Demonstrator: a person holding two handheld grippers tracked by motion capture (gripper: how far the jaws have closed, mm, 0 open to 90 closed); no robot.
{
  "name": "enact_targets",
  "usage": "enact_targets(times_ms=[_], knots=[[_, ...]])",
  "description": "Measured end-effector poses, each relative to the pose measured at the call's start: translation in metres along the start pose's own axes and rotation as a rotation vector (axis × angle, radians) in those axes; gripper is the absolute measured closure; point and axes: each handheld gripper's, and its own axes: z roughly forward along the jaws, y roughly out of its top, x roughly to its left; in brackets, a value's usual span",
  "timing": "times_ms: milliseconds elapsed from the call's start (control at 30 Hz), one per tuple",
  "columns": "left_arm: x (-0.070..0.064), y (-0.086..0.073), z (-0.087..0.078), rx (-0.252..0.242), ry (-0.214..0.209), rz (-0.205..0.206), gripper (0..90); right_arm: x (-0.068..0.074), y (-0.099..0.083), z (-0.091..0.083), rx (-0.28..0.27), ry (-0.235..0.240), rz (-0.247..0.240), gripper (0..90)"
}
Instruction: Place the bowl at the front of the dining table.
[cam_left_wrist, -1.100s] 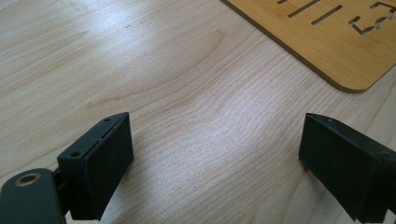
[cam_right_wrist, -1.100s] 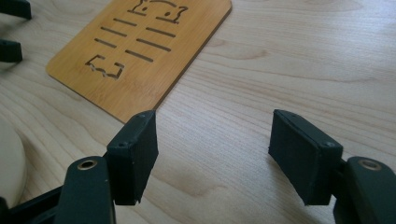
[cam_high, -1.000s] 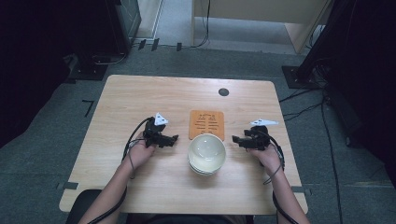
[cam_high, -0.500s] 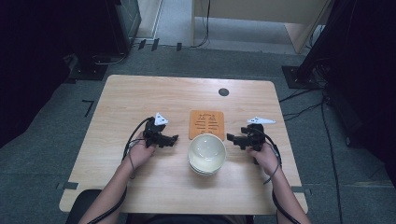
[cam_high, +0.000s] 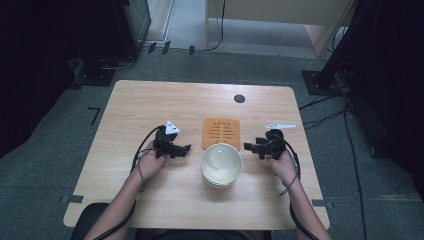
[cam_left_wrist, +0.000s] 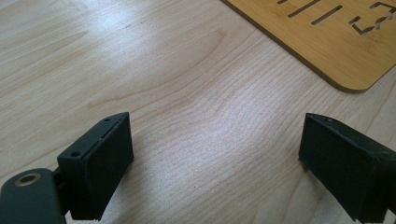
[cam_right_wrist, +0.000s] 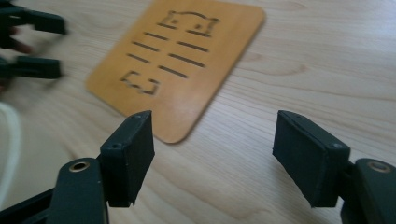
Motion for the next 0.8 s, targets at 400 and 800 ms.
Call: enact_targets(times_ms=[400, 800], knots=[[0.0, 0.0, 0.0001, -0.001, 0.0, 0.0, 9.6, -0.0047, 0.0028, -0.0013, -0.011, 0.03, 0.129, 24.9], [-0.0001, 0.0, 0.0, 0.0, 0.0, 0.0, 9.6, 0.002, 0.0071, -0.0079, -0.02, 0.045, 0.076, 17.1]])
